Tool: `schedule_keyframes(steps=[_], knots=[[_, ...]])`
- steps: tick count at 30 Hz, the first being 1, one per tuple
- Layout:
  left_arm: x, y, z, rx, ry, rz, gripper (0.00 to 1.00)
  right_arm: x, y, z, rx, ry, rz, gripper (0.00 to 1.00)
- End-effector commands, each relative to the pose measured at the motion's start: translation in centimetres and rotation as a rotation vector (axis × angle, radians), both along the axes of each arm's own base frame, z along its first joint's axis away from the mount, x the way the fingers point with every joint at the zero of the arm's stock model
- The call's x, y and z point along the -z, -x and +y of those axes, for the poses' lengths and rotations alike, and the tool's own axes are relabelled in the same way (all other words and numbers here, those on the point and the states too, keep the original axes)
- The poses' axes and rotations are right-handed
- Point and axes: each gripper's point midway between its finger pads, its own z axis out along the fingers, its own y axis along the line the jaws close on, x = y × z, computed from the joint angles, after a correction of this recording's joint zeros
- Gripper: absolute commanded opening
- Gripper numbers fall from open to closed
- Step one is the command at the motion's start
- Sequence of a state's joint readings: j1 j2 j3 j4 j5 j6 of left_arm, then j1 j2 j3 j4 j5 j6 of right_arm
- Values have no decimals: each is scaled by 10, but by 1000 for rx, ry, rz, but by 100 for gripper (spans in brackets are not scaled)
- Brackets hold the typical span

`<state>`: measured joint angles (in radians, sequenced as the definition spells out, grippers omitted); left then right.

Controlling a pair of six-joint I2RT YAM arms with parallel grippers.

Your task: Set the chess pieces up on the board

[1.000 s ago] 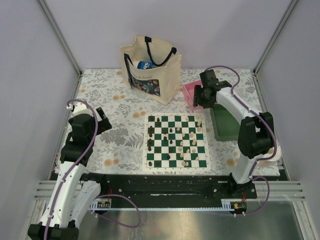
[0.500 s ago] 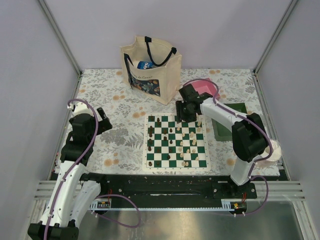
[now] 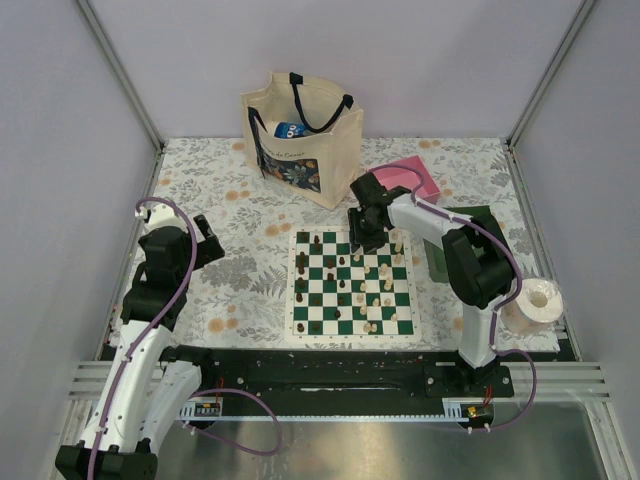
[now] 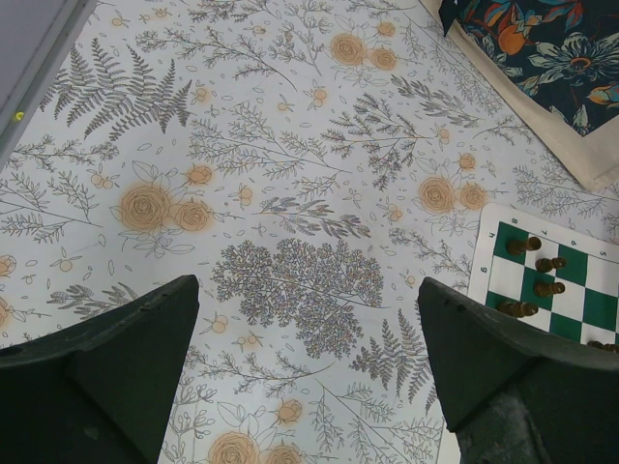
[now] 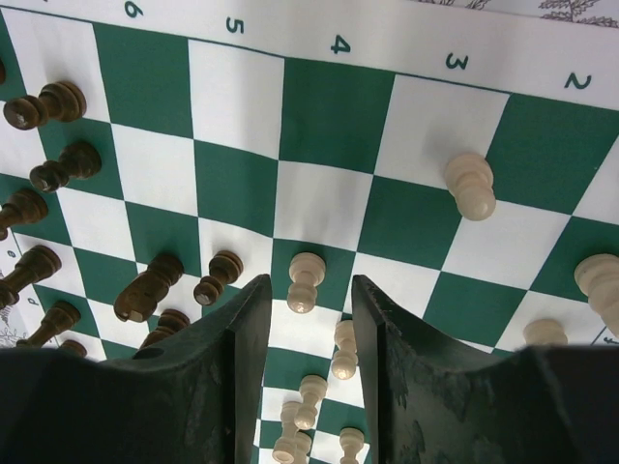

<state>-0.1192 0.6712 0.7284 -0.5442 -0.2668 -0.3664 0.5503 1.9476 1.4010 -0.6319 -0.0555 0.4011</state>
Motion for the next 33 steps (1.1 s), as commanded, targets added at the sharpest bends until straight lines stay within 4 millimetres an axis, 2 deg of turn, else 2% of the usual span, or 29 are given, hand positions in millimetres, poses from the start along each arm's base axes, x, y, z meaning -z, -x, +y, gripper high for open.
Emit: schedule_keyframes(steps=[1,3,14,18,24,26,33], knots=[[-12,-4,5,-25,-4,-44,99,-11,-12,14,-21,-32,-30,47],[-12,-4,5,-28,-6,-45,99,-11,-12,15,-22,-33,-24,43],[-11,-4,5,-29,-4,-39,99,-1,-4,14,-18,-34,10,41],[-11,-4,5,-28,-6,-39,99,-1,-6,13,-11,-26,5,37],[-11,-4,5,-28,-6,-40,99,0,-6,11,-13,-12,8,37],[-12,-4,5,-27,-5,-41,99,0,-5,11,-16,-13,13,41],[-12,-4,5,-29,-4,-42,99,-1,-4,12,-19,-19,15,40]])
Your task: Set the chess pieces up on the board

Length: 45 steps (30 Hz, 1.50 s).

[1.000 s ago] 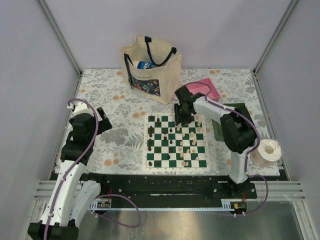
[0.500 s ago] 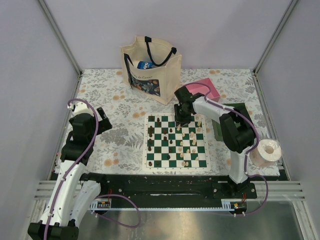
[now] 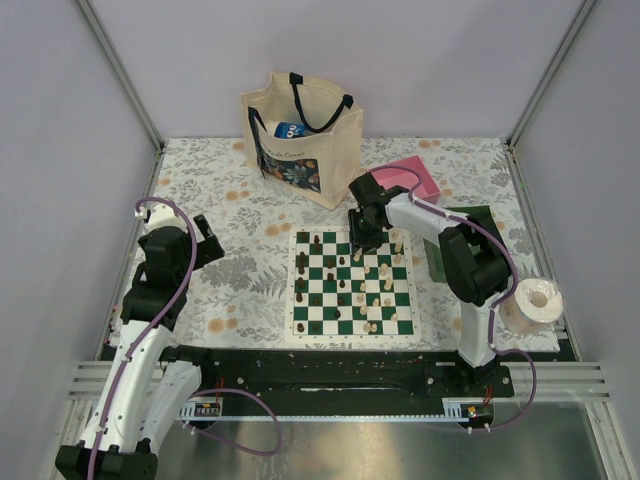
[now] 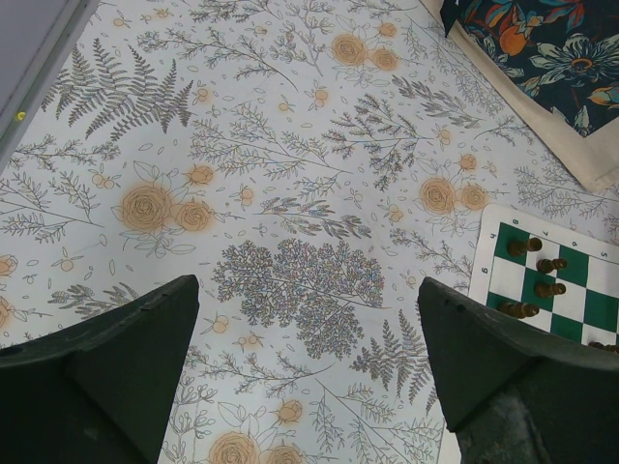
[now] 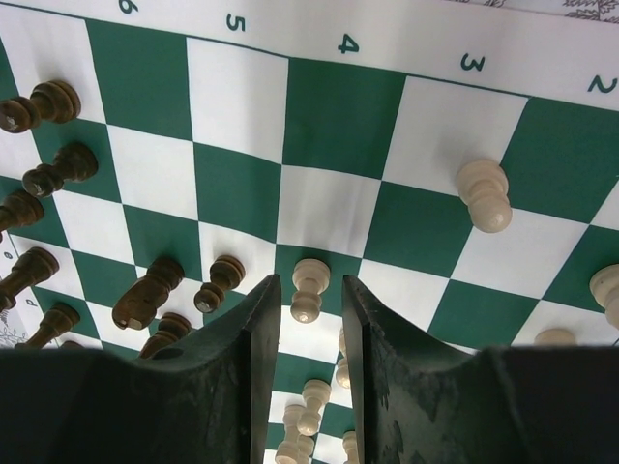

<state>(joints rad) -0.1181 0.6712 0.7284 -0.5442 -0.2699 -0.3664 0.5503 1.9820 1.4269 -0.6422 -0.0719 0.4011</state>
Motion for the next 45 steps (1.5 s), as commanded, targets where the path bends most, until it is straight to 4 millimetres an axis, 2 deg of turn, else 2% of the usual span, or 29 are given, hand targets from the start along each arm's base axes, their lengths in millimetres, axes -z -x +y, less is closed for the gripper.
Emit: schedule_keyframes(steps=[1,13,17,19,21,23,31,37,40,45], knots=[[-11,-4,4,-23,-2,-40,99,-6,-1,7,-13,-15,-3,40],[-11,-4,3,-19,2,-38,99,-4,2,7,-21,-5,6,38],[-11,-5,3,-17,3,-38,99,-3,4,8,-23,-5,9,32],[-11,-5,3,-17,3,-40,99,-4,4,8,-26,-5,7,26],[-10,-5,3,-18,4,-36,99,-6,4,6,-24,-1,3,24],[-10,-5,3,-16,3,-35,99,-9,2,6,-22,-1,-8,20],[-10,-6,2,-12,5,-32,99,-34,-8,-3,-7,18,-101,19],[-11,-5,2,-10,6,-36,99,-39,-11,0,0,10,-111,19],[-12,-5,2,-12,6,-41,99,-41,-16,-9,20,43,-132,19],[-11,-5,2,-10,5,-39,99,-44,-20,-33,85,95,-152,20]])
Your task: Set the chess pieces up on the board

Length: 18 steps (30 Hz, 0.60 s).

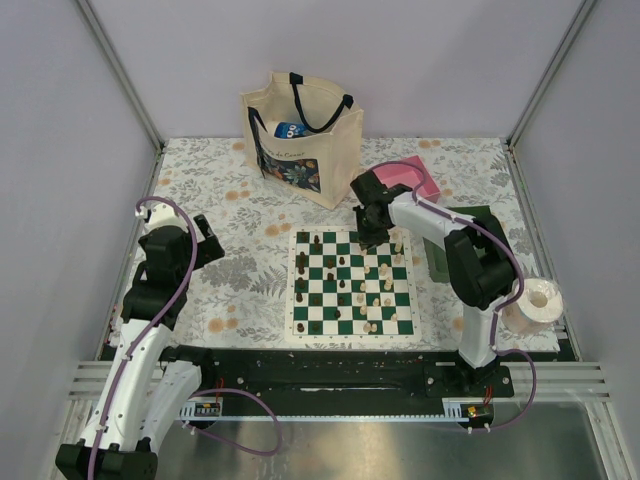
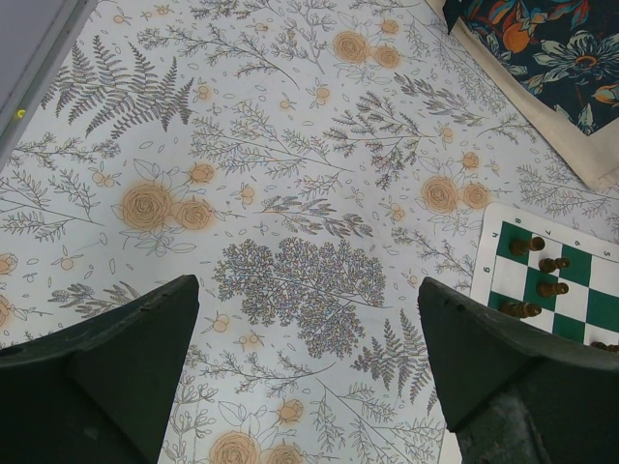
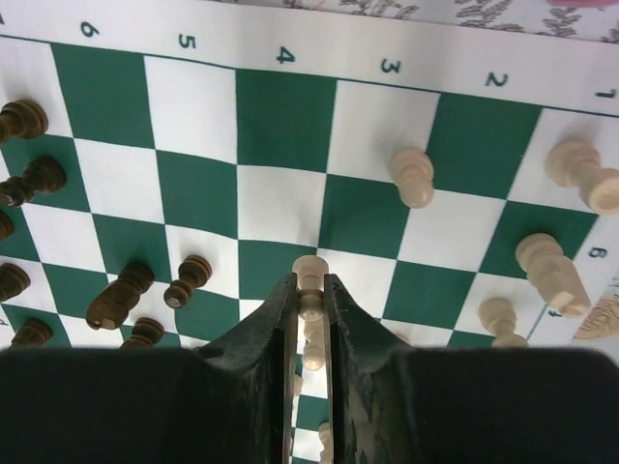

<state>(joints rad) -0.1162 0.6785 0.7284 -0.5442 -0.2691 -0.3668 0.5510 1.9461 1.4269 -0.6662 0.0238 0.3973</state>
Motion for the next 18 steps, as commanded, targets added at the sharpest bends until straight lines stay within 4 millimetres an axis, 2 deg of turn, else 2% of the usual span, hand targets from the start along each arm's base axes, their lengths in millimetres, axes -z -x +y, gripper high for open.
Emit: schedule_keyframes(steps=[1,8,18], knots=[[-13,-4,2,-10,6,-45,99,-33,-14,-24,67,27,-98,20],[-12,-4,1,-6,8,-45,99,-25,-17,-50,127,37,-83,20],[-13,-4,2,-11,5,-49,99,-8,-23,-56,139,45,-58,20]])
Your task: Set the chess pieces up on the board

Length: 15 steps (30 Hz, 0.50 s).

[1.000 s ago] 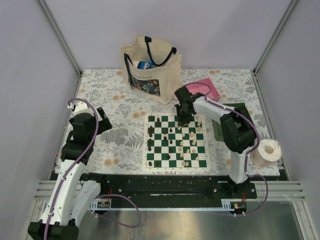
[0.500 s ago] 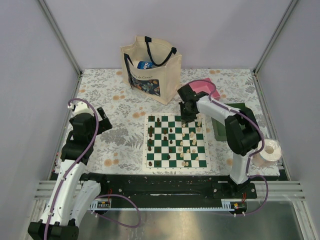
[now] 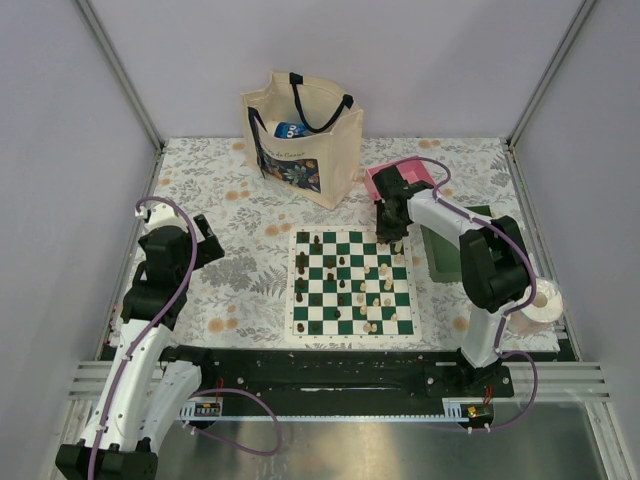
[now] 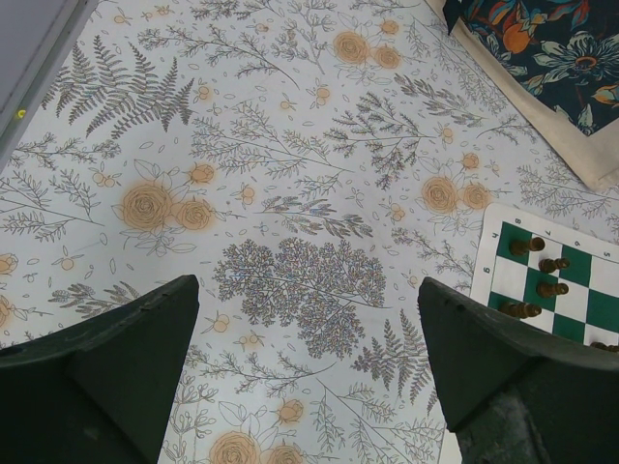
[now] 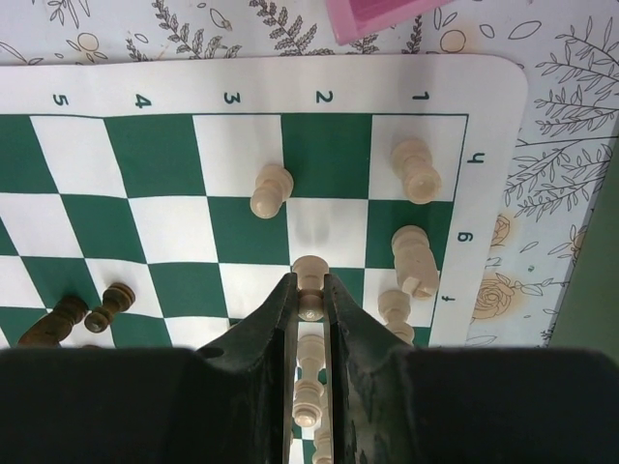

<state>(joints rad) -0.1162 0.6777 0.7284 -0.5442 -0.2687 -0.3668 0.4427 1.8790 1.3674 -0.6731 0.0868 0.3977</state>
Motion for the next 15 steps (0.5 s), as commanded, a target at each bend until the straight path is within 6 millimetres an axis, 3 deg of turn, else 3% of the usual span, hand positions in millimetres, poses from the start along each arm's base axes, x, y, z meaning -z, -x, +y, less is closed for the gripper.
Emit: schedule_keyframes(steps=[1,15], knots=[[-13,-4,2,-10,5,-47,99,0,-10,0,4,-4,-29,20],[-12,-3,5,-26,-5,-46,99,15,-11,-5,10,30,-5,25]])
